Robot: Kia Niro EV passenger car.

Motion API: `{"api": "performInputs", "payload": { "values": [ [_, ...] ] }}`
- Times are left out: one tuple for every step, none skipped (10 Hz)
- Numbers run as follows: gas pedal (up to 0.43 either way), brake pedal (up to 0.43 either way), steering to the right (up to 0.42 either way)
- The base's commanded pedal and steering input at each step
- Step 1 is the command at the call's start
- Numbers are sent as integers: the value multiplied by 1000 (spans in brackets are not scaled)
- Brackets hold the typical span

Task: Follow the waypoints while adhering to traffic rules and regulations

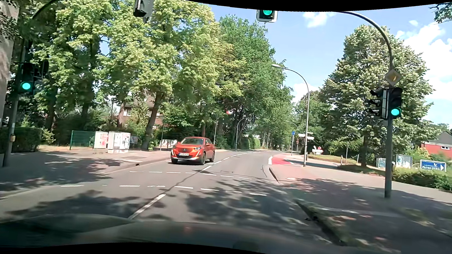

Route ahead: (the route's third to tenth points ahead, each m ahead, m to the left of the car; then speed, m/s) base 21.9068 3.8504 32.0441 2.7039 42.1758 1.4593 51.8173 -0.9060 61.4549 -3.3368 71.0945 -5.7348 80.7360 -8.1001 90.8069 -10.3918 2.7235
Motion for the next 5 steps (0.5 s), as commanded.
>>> {"api": "performInputs", "payload": {
  "values": [
    [299, 18, 6],
    [287, 18, 6],
    [280, 18, 6],
    [268, 18, 6],
    [260, 18, 6]
  ]
}}
